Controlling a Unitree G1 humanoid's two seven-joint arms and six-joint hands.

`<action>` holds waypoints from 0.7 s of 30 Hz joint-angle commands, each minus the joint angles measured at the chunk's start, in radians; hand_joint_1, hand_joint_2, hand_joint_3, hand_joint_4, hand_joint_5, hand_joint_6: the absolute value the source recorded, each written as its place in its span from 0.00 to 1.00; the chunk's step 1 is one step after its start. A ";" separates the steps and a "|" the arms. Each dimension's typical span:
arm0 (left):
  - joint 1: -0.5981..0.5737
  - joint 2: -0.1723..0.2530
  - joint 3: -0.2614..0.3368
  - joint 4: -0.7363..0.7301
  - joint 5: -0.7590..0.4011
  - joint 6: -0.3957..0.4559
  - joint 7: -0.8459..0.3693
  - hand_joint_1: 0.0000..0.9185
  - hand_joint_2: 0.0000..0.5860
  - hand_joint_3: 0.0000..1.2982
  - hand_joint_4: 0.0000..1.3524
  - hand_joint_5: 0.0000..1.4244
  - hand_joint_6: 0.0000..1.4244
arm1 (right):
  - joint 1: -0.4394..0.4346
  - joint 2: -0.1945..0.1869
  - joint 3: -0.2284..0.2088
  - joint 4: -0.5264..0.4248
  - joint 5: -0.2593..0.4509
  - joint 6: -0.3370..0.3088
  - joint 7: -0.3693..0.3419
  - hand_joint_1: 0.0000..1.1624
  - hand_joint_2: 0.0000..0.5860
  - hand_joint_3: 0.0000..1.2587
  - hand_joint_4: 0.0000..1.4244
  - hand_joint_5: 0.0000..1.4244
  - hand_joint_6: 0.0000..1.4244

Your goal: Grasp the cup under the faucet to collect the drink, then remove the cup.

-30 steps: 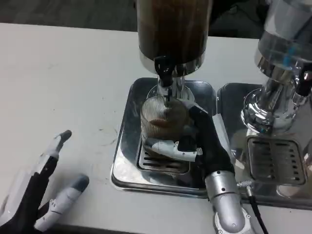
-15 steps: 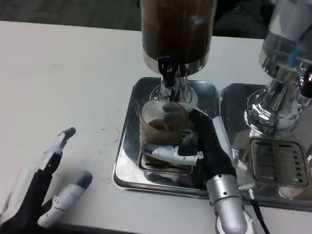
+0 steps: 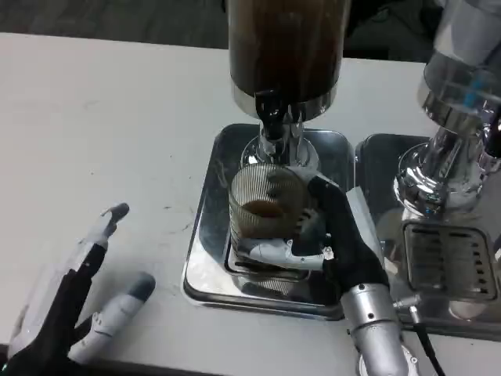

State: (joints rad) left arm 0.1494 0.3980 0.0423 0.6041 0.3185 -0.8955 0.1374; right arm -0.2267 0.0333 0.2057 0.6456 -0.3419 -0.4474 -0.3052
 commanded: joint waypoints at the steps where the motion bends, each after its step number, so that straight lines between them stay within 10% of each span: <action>1: -0.006 -0.002 -0.014 0.001 0.007 0.009 -0.002 0.00 0.25 0.04 0.00 0.04 0.00 | 0.024 -0.005 0.001 -0.073 -0.004 0.003 0.001 0.93 0.20 0.52 0.50 0.61 0.87; 21: 0.034 0.031 -0.031 -0.137 0.135 0.129 0.028 0.00 0.23 0.00 0.00 0.00 0.00 | 0.131 -0.047 0.006 -0.262 -0.022 0.034 0.047 0.92 0.22 0.53 0.51 0.61 0.89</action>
State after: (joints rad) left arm 0.1562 0.4092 0.0160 0.5229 0.4113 -0.8080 0.1507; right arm -0.1002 -0.0128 0.2119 0.4360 -0.3665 -0.4034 -0.2616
